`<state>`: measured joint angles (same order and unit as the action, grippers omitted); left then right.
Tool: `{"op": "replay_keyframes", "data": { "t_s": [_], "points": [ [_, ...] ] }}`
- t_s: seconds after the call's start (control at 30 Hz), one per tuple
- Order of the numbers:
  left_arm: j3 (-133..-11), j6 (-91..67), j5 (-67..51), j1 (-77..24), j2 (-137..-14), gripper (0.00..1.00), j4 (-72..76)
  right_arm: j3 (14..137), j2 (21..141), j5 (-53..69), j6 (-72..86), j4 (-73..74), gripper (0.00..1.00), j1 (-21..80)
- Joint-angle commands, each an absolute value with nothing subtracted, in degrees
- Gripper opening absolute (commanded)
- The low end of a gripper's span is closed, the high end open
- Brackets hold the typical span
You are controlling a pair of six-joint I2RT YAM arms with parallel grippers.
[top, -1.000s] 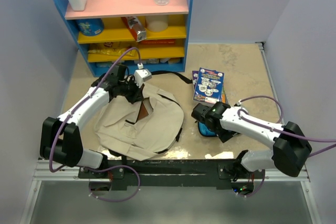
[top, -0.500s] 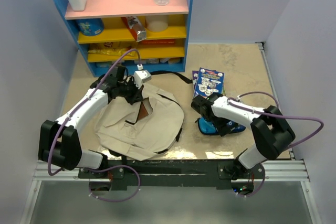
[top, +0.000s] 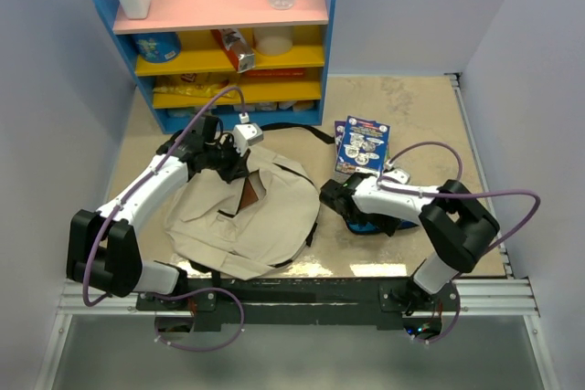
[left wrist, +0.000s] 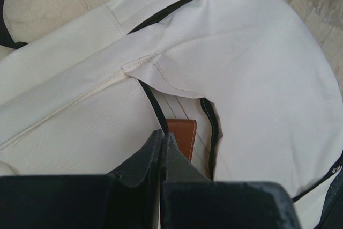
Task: Pack the student bag
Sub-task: Adjust the stationery at the center of the board.
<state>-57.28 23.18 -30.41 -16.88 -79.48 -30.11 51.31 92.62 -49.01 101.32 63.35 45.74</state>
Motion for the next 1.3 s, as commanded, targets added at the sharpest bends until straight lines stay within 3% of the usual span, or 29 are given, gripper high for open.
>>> {"op": "replay_keyframes", "data": {
  "t_s": [0.0,0.47,0.6,0.73,0.87,1.03,1.27],
  "points": [
    [-58.2,24.1,-32.0,-16.5,-77.8,0.00,-30.8,51.6,97.9,-33.0,89.8,38.9,0.96,53.7],
    [-59.4,23.6,-31.8,-16.4,-77.8,0.00,-31.6,48.6,86.6,-30.1,78.6,23.6,0.80,67.1],
    [-59.9,23.3,-32.3,-16.4,-78.0,0.00,-31.9,48.7,80.3,-33.6,77.9,27.0,0.91,67.0],
    [-60.5,23.2,-32.0,-16.5,-78.0,0.00,-32.3,41.2,69.3,-35.0,82.3,28.8,0.98,67.0],
    [-60.8,22.9,-32.1,-16.5,-78.0,0.00,-32.3,33.3,57.3,-34.2,86.2,27.9,0.99,67.0],
    [-60.9,23.0,-32.2,-16.5,-78.0,0.00,-32.4,32.6,56.2,-30.9,91.0,36.4,0.99,67.0],
    [-60.8,22.9,-32.1,-16.5,-77.7,0.00,-32.8,27.3,59.4,-26.6,95.5,29.4,0.99,67.0]
  ]
}}
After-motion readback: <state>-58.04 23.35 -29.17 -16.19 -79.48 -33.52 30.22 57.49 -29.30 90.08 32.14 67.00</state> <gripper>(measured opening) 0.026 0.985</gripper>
